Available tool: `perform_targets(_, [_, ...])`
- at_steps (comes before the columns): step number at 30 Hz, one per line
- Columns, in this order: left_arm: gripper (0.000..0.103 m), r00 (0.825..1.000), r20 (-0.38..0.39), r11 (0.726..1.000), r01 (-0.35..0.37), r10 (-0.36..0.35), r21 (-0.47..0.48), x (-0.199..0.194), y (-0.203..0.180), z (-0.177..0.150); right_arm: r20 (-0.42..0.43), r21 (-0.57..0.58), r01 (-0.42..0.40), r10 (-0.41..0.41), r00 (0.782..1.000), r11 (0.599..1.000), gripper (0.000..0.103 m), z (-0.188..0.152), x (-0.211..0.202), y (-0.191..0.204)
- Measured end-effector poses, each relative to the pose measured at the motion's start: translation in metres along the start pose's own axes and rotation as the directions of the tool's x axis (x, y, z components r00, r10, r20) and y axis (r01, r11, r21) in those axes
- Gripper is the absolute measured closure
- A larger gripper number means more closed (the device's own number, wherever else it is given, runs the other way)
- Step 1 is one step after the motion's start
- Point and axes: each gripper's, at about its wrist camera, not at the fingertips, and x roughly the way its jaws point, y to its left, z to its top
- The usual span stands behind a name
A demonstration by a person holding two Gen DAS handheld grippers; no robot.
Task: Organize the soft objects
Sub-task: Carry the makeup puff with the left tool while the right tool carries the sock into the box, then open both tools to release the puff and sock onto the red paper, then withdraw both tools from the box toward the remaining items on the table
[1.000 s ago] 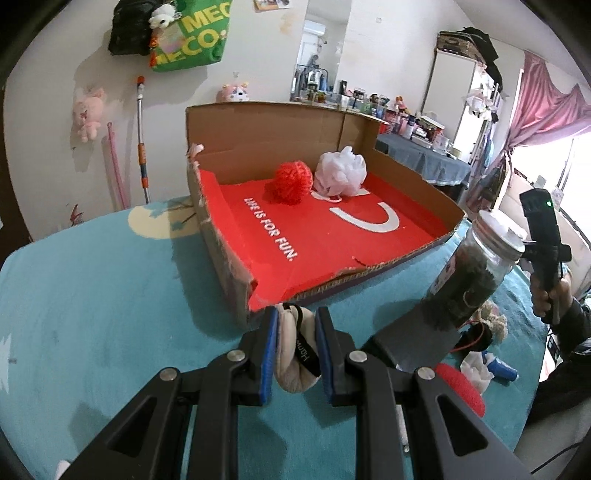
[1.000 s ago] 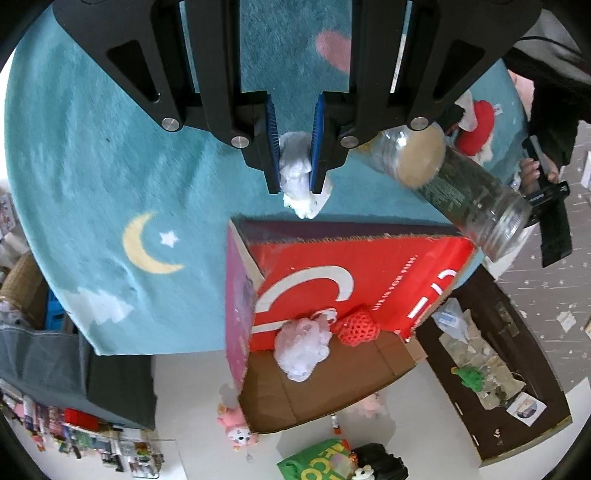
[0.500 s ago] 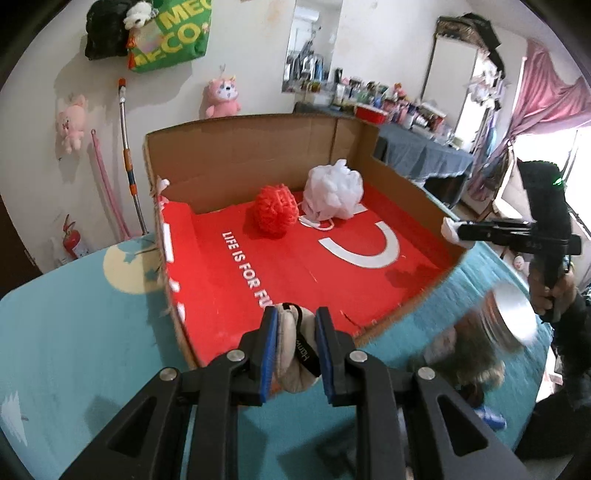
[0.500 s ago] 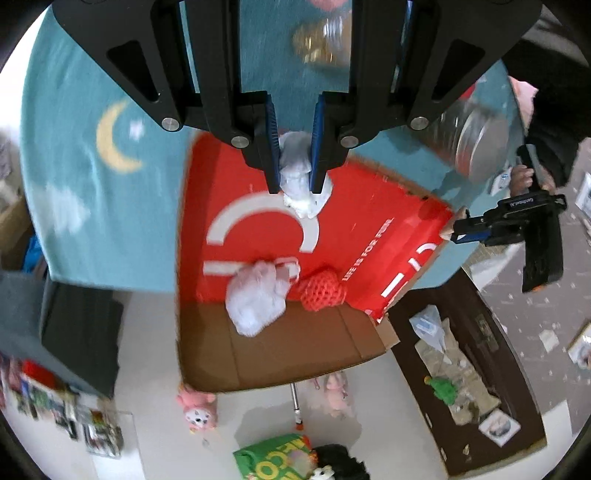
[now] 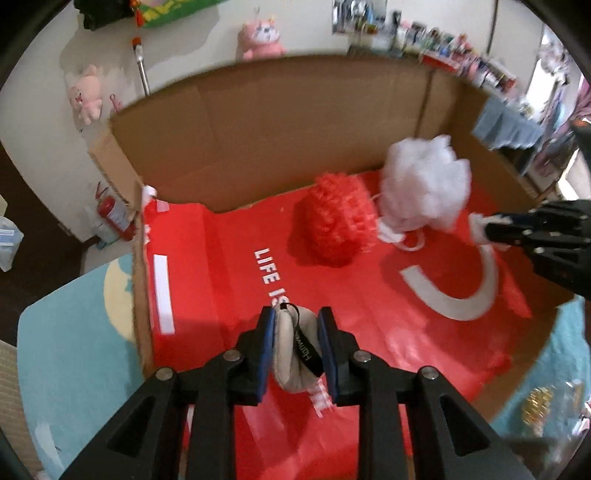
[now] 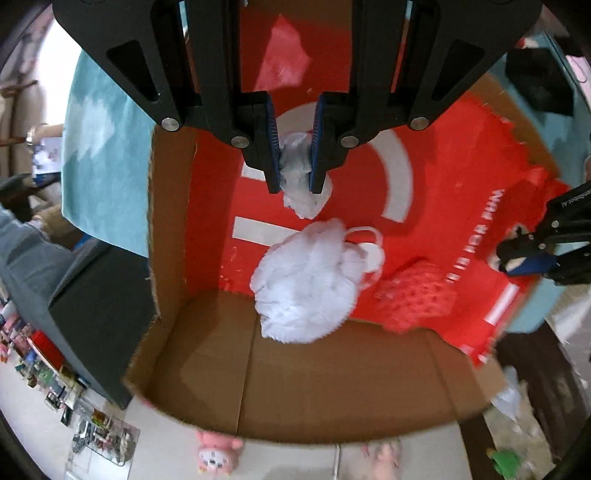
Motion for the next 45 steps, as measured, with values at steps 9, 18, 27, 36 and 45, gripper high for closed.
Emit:
perform_targets(9, [0.071,0.997,-0.041,0.998,-0.068,0.067,-0.017,0.029,0.008,0.014,-0.057,-0.038,0.124,-0.126,0.990,0.992,0.088,0.018,0.035,-0.003])
perform_targets(18, [0.065,0.997,-0.033,0.997,-0.076,0.075,-0.007,0.028,0.009,0.003,-0.076,-0.077,0.145,-0.151,0.986,0.986,0.088,0.018,0.044,-0.001])
perform_targets(27, [0.047,0.999,0.001,0.998,-0.054,0.054,-0.022,0.017,0.011,0.003,-0.074,-0.127,0.155,-0.165,0.983,0.980,0.078,0.014,0.038,0.017])
perform_targets(36, [0.029,0.997,0.063,0.998,-0.043,0.045,-0.035,-0.017,0.009,-0.005,-0.003,-0.128,0.170,-0.172,0.985,0.977,0.035,0.009,0.014,0.025])
perform_targets(45, [0.007,0.973,0.231,0.995,0.019,0.003,-0.094,-0.081,-0.008,-0.027,0.105,-0.109,0.176,-0.165,0.981,0.978,0.034,-0.006,-0.056,0.044])
